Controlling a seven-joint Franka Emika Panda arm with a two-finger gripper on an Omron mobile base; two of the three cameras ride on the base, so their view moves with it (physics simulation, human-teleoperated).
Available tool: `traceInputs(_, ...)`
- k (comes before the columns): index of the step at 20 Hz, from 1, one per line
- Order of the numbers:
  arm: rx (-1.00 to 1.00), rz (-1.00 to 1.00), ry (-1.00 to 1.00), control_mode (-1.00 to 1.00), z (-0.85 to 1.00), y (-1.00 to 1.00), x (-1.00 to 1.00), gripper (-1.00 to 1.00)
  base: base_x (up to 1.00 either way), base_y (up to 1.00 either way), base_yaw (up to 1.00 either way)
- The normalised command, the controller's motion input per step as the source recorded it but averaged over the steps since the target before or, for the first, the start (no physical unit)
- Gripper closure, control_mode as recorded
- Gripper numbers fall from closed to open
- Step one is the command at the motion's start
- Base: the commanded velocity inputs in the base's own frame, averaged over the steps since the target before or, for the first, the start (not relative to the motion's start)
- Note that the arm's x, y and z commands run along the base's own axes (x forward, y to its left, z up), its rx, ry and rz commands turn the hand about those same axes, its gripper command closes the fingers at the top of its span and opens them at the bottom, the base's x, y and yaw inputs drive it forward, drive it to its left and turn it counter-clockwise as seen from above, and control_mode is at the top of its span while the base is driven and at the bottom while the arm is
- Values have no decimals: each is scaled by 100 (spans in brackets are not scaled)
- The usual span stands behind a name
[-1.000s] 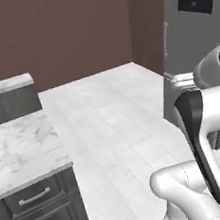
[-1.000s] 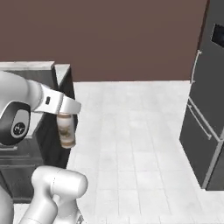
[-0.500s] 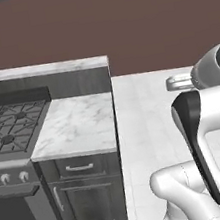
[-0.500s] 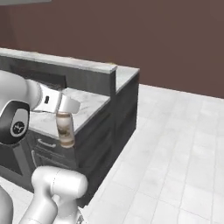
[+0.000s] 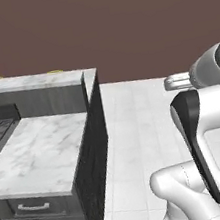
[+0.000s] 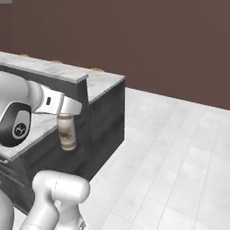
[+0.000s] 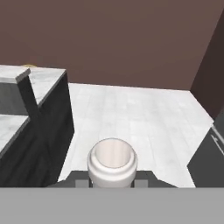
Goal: Get the candle and the liquor from the cabinet and move them to the dining counter.
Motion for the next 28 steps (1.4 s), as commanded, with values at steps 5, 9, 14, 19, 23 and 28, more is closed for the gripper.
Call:
traceInputs(5,0,0,0,100,0,0,0,100,59,-100,16)
traceInputs(9,0,0,0,100,0,0,0,100,83,-100,19)
traceInputs(14,0,0,0,100,0,0,0,100,98,-90,15)
traceInputs(19,0,0,0,100,0,0,0,100,100,-61,4)
traceInputs(23,0,0,0,100,0,0,0,100,100,-68,6)
traceInputs(28,0,0,0,100,0,0,0,100,100,-73,11)
